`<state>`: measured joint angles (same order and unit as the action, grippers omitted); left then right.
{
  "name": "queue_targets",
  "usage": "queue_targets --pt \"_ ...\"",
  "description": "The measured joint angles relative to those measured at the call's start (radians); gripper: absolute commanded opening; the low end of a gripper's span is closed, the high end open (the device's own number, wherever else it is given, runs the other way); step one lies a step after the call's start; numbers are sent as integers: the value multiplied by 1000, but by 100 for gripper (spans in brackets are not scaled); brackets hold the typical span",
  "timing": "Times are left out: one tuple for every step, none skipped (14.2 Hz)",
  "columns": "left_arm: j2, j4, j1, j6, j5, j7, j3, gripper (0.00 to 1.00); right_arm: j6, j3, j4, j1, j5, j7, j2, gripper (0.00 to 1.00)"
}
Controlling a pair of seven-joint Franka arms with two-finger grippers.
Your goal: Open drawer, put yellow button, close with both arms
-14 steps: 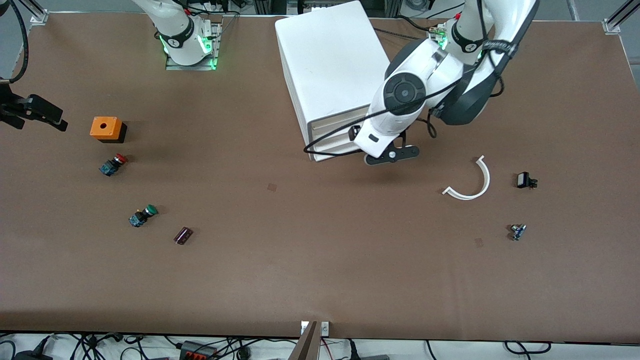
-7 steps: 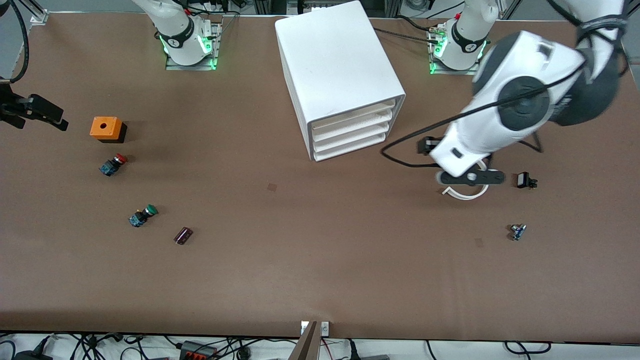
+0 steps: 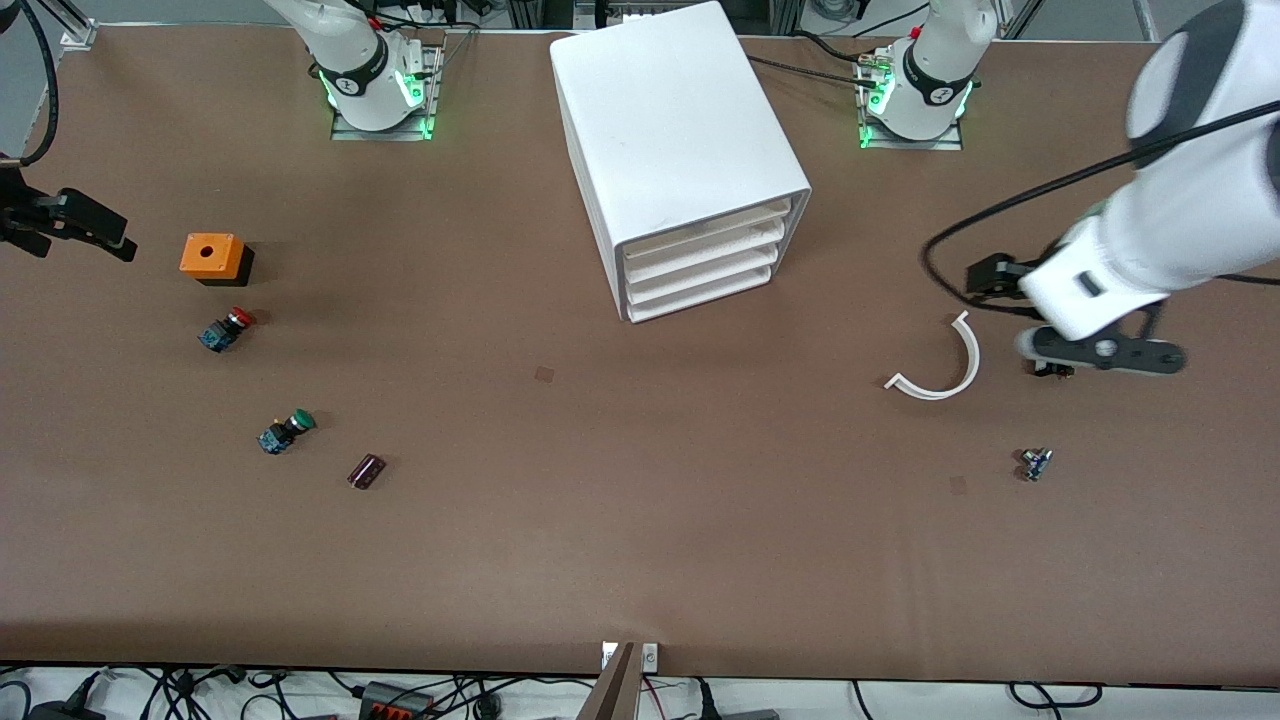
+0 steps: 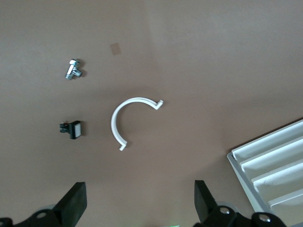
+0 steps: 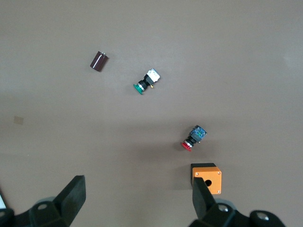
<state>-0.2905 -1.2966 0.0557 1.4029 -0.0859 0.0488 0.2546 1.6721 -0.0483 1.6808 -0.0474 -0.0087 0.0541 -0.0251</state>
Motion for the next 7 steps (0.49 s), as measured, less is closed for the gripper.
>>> queue_targets --pt "30 -27 -11 27 23 -35 -55 100 0 0 0 0 0 0 0 100" --pt "65 -68 -22 70 36 -58 -96 100 0 0 0 0 0 0 0 100" --pt "105 -126 -33 134 42 -67 -126 100 0 0 0 0 0 0 0 100" --pt "147 -192 -43 209 44 -69 -150 100 0 0 0 0 0 0 0 100" --pt "191 -265 -56 281 46 -69 -175 100 0 0 0 0 0 0 0 100" --pt "228 -328 -70 328 49 -73 -202 100 -1 0 0 0 0 0 0 100" --pt "256 -374 -80 351 50 -84 -223 100 -1 0 0 0 0 0 0 100"
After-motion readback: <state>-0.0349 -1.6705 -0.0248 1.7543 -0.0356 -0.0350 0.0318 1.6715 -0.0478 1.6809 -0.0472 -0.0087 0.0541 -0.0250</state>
